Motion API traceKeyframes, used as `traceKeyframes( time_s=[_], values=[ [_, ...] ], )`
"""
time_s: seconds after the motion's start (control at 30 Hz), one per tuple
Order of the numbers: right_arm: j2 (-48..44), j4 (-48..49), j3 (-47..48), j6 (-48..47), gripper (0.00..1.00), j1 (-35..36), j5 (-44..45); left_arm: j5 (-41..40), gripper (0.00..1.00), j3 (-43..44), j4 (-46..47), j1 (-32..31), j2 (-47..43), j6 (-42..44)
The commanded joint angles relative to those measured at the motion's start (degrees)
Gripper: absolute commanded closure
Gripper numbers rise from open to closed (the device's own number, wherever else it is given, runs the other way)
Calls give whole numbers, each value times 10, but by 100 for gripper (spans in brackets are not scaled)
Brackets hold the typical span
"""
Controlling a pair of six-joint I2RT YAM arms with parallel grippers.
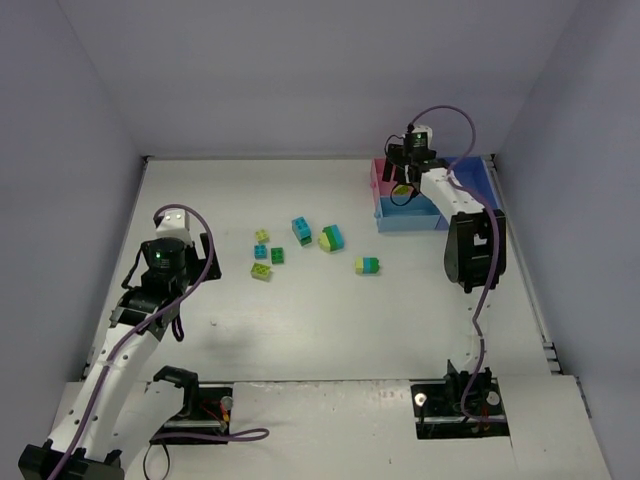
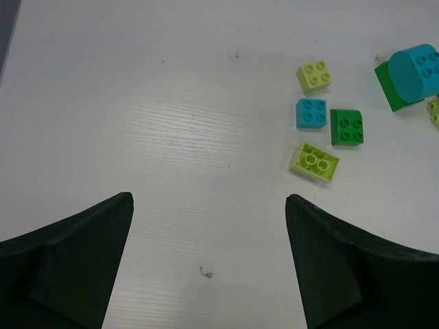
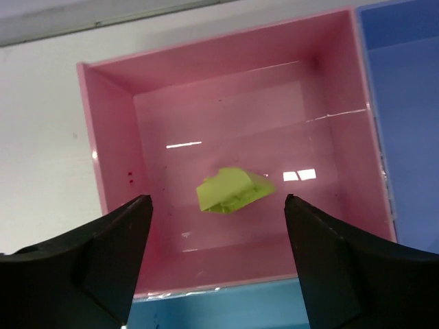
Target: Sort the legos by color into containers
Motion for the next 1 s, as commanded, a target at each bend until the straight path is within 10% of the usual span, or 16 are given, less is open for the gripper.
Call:
traceKeyframes(
  time_s=[0.0,0.47,0.97],
  values=[
    [-45,24,41,-35,25,5,-34,0,15,13,29,-4,-1,11],
    [-251,30,-169,-167,25,243,-188,-4,15,16,31,-3,-1,14],
    [-93,19,-103,-250,26,430,-202,-21,15,12,24,-4,-53,15]
  ],
)
